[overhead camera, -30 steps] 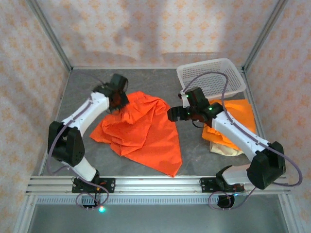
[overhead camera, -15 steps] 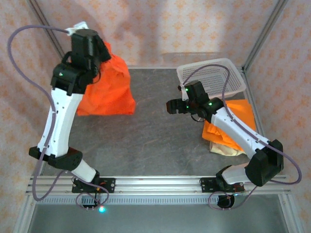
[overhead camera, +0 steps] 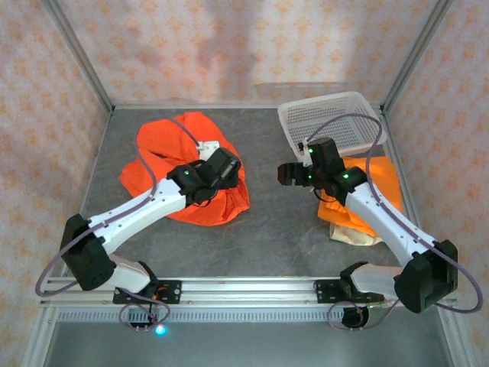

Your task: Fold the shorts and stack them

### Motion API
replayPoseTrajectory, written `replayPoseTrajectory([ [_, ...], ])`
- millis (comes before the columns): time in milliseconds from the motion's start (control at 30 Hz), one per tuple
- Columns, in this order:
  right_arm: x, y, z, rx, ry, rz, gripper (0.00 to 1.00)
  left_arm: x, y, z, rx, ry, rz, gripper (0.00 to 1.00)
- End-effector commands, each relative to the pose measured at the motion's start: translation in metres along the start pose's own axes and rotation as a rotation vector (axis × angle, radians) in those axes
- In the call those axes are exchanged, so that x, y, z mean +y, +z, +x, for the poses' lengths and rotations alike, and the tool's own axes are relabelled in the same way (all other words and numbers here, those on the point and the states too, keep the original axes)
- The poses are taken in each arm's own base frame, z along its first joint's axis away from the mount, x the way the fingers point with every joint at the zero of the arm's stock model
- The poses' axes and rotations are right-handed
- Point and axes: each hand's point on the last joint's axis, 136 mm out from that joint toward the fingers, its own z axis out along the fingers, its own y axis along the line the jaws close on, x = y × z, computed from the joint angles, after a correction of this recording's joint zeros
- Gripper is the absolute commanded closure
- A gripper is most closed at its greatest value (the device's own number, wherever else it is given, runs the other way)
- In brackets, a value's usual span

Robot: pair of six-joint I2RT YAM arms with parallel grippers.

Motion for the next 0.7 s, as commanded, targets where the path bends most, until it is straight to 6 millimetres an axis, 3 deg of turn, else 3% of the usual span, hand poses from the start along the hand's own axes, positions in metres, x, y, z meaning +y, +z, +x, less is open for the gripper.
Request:
replayPoseTrajectory([
  [0, 0.011, 0.006, 0.005, 0.028, 0.047, -0.049, 0.09, 0.034, -0.055, -0.065, -0.241, -0.107, -0.015, 0.0],
  [67, 0.023, 0.014, 0.006, 0.036, 0.04, -0.051, 0.09, 0.064, -0.054, -0.069, -0.212, -0.161, -0.07, 0.0],
  [167, 0.051, 0.034, 0.008, 0.062, -0.007, -0.034, 0.1, 0.1, -0.032, -0.059, -0.098, -0.247, -0.1, 0.0],
  [267, 0.08, 0.06, 0.013, 0.115, -0.029, -0.017, 0.13, 0.112, -0.007, -0.05, -0.023, -0.287, -0.105, 0.0],
  [400, 0.107, 0.089, 0.032, 0.187, -0.039, 0.005, 0.14, 0.107, 0.044, -0.038, 0.157, -0.372, -0.075, 0.06],
  [667, 0.121, 0.118, 0.099, 0.342, 0.001, -0.007, 0.18, 0.062, 0.14, -0.008, 0.42, -0.363, -0.033, 0.17],
])
